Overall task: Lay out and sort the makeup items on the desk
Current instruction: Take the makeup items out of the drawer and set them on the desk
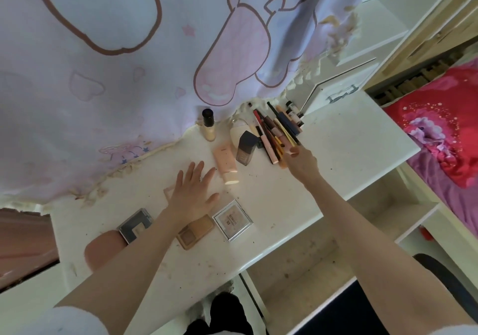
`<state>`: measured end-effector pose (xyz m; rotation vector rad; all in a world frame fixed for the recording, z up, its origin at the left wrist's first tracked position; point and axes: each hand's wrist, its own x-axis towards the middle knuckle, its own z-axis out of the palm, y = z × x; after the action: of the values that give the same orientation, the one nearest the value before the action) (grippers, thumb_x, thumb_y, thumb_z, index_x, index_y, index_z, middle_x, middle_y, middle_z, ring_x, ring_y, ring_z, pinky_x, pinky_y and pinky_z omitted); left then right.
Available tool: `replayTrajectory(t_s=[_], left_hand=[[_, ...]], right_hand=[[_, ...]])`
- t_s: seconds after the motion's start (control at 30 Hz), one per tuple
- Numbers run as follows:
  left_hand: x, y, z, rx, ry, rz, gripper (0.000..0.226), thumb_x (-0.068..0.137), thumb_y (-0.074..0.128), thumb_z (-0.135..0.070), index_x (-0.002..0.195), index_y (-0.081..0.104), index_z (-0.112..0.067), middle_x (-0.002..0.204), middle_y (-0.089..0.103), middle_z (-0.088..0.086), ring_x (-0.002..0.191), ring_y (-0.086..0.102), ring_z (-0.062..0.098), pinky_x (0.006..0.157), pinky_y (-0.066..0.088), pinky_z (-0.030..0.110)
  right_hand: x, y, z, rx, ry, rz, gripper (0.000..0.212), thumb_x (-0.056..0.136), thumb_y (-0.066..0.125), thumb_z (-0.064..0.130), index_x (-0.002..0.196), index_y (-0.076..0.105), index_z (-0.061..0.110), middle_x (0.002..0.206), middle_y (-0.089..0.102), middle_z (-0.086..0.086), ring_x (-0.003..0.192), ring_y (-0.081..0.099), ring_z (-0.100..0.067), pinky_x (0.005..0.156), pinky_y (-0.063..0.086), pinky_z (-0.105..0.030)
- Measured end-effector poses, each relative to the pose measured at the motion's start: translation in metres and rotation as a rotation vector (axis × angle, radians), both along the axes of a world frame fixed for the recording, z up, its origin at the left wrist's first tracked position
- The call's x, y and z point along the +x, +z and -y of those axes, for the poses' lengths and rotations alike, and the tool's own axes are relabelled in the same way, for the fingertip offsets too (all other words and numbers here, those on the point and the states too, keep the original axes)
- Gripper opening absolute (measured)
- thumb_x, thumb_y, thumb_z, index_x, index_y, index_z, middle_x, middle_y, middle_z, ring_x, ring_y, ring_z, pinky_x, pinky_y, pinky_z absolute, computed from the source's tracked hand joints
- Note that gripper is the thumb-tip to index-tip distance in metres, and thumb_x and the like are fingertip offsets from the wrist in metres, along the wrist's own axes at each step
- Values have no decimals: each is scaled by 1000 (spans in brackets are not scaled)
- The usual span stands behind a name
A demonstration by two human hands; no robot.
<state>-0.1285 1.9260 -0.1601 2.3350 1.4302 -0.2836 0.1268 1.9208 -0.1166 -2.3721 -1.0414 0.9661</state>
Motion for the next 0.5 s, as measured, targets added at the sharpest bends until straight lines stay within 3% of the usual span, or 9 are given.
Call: replayTrajectory(t_s=[0.13,0.23,0.33,0.5], left_hand=[[-3,3,46,100,2,212,48,94,48,-24,139,37,-12,148,32,15,140,19,34,113,22,50],[-4,1,84,202,-61,354,38,85,56,-11,123,51,-12,126,54,12,121,48,33,94,46,49],[-2,2,128,228,-139,454,35,83,51,-7,117,49,-9,116,57,12,109,54,31,88,50,42],[6,-12,202,118,-267,419,50,81,61,-6,127,43,-10,122,56,11,117,53,30,95,48,40]], right_hand=[[-12,3,55,74,3,-73,33,96,46,24,125,56,10,122,59,-8,109,55,-23,86,41,-27],[-26,-8,110,103,-58,-126,34,96,48,22,127,55,11,123,59,-6,111,55,-19,88,41,-25],[-38,-18,170,117,-131,-159,31,96,47,19,125,56,12,120,61,-3,110,55,-16,87,41,-23],[-34,-32,251,122,-328,-182,29,97,45,21,122,57,15,115,60,1,107,53,-13,92,43,-26]])
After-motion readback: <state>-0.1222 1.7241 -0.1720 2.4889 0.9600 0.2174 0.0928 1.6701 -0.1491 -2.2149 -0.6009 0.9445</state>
